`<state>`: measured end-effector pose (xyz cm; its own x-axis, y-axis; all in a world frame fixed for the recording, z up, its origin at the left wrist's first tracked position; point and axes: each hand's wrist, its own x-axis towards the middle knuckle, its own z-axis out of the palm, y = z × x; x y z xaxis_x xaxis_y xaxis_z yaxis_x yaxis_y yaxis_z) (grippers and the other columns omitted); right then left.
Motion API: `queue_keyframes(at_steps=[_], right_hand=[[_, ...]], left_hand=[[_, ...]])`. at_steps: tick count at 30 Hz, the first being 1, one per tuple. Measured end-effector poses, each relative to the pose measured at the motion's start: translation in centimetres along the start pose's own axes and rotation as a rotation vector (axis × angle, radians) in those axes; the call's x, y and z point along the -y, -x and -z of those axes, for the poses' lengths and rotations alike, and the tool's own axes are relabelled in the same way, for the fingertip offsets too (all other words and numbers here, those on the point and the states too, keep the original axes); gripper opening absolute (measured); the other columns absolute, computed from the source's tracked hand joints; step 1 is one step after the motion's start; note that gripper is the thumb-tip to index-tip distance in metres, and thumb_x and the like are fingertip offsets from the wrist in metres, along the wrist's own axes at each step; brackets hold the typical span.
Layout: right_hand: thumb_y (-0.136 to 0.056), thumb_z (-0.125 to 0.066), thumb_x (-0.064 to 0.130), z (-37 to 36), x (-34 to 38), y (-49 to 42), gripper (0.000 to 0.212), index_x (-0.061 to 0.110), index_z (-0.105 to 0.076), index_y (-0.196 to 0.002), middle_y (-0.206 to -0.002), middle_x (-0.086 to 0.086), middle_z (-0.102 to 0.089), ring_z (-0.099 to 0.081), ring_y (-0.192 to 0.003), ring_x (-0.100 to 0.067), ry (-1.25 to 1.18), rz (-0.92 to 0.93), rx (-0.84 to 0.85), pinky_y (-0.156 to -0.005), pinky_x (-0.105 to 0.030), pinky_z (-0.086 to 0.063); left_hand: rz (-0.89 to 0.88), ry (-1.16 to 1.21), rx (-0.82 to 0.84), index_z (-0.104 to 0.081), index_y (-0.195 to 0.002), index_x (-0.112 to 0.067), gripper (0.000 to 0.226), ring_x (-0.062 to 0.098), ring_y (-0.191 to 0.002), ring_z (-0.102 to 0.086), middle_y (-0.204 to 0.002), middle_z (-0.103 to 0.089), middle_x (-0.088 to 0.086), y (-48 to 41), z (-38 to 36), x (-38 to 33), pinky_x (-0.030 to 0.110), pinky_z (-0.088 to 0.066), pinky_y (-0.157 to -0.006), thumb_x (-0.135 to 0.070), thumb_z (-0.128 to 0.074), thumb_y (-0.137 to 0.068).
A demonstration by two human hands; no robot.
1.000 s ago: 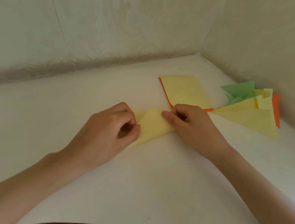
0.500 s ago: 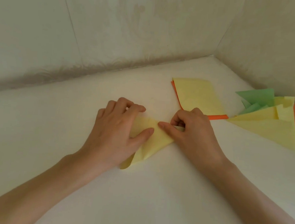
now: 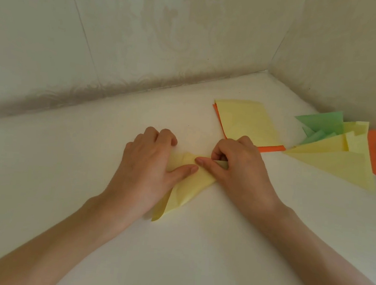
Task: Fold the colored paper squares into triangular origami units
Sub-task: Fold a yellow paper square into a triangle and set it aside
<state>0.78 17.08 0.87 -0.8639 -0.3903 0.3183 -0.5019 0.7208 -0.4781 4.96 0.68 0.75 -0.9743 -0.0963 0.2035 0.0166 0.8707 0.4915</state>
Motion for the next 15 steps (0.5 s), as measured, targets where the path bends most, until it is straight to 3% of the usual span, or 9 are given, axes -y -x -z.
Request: queue_keyframes(at_steps=[3, 6, 9, 11, 15], right_hand=[[-0.083, -0.068, 0.037, 0.0, 0.0, 0.0, 0.032, 0.018, -0.047, -0.068, -0.063, 0.008, -0.045, -0.041, -0.077, -0.019, 0.000, 0.003, 0.010, -0.068, -0.028, -0.029], [-0.083, -0.066, 0.037, 0.0, -0.1, 0.0, 0.032, 0.017, -0.048, -0.068, -0.064, 0.008, -0.045, -0.041, -0.077, -0.019, -0.016, 0.010, 0.011, -0.065, -0.026, -0.028], [-0.082, -0.061, 0.046, 0.1, -0.4, 0.1, 0.034, 0.017, -0.050, -0.067, -0.068, 0.009, -0.045, -0.036, -0.078, -0.013, -0.073, 0.045, -0.079, -0.067, -0.017, -0.031], [-0.078, -0.063, 0.047, 0.4, -0.4, 0.1, 0.031, 0.020, -0.053, -0.068, -0.078, 0.009, -0.045, -0.035, -0.082, -0.010, -0.170, 0.013, -0.127, -0.074, -0.010, -0.030], [-0.075, -0.067, 0.036, 1.1, -0.1, 0.0, 0.015, 0.026, -0.055, -0.075, -0.097, 0.004, -0.053, -0.048, -0.095, -0.009, -0.515, -0.124, -0.048, -0.079, -0.011, -0.033]], left_hand=[[0.051, 0.028, 0.010, -0.047, -0.095, -0.029, 0.039, 0.011, -0.091, -0.038, -0.092, -0.046, -0.011, 0.0, 0.0, -0.1, 0.026, -0.025, -0.077, -0.061, -0.060, -0.075], [0.032, 0.118, 0.029, -0.051, -0.090, -0.030, 0.025, 0.008, -0.087, -0.042, -0.088, -0.050, -0.014, 0.1, -0.1, -0.1, 0.022, -0.025, -0.071, -0.051, -0.060, -0.081], [0.039, 0.428, 0.025, -0.058, -0.086, -0.029, 0.010, 0.000, -0.069, -0.052, -0.071, -0.056, -0.016, 0.3, 0.4, -0.3, 0.013, -0.033, -0.058, -0.036, -0.064, -0.086], [0.054, 0.642, 0.055, -0.060, -0.084, -0.029, 0.007, -0.001, -0.065, -0.054, -0.069, -0.060, -0.018, 0.3, 0.5, -0.4, 0.015, -0.035, -0.059, -0.030, -0.068, -0.085], [0.149, 0.950, 0.060, -0.062, -0.082, -0.024, 0.012, 0.006, -0.065, -0.056, -0.069, -0.062, -0.013, 0.1, 0.9, -0.5, 0.019, -0.043, -0.057, -0.019, -0.073, -0.081]])
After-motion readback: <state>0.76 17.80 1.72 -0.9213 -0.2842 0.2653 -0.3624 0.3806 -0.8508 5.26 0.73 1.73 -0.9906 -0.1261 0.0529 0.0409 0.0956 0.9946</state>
